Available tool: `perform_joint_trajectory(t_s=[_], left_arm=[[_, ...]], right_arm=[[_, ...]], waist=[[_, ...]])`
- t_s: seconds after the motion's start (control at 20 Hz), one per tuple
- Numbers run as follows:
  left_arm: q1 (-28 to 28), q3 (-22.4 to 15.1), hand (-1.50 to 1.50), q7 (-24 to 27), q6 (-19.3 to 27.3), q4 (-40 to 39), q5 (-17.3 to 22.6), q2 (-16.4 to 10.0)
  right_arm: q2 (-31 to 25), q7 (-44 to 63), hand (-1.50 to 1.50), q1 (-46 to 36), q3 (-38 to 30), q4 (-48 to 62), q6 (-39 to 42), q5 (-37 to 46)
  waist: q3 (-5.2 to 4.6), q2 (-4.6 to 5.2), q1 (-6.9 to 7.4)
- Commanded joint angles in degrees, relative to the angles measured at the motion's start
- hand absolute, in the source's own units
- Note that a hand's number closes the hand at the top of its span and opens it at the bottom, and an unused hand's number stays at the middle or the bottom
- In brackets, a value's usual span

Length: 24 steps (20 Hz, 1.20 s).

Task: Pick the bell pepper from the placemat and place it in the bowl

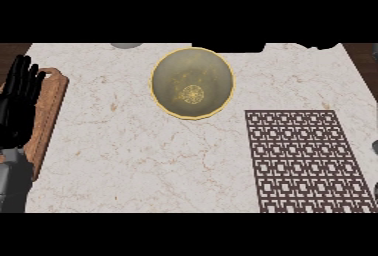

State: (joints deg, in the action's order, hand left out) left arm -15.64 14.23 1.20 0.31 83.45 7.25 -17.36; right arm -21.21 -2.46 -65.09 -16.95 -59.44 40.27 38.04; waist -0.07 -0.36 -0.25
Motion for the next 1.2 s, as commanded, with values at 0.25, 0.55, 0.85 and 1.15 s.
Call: perform_joint_trajectory(t_s=[0.25, 0.55, 0.85, 1.15], left_arm=[[-1.0, -0.5, 0.0, -0.7, -0.3, 0.5, -0.1, 0.1], [2.3, -0.9, 0.0, -0.6, 0.3, 4.1, -0.6, 1.1], [2.6, -0.6, 0.0, 0.7, -1.3, 2.6, 0.3, 1.1], [0.7, -0.3, 0.0, -0.4, -1.5, 2.5, 0.7, 0.4]], right_arm=[[12.7, 9.3, 1.5, 2.0, 7.3, -1.9, -4.5, 2.0], [16.4, 7.6, 1.5, 6.4, 12.9, 2.1, -14.8, 8.5], [21.0, 14.3, 1.5, 5.6, 14.7, 12.7, -26.0, 12.0], [21.1, 7.4, -1.5, 5.3, 11.2, 25.1, -33.3, 4.7]], waist=[[0.05, 0.32, 0.54], [0.06, 0.42, 1.02], [0.03, 0.65, 2.01], [0.08, 0.92, 2.58]])
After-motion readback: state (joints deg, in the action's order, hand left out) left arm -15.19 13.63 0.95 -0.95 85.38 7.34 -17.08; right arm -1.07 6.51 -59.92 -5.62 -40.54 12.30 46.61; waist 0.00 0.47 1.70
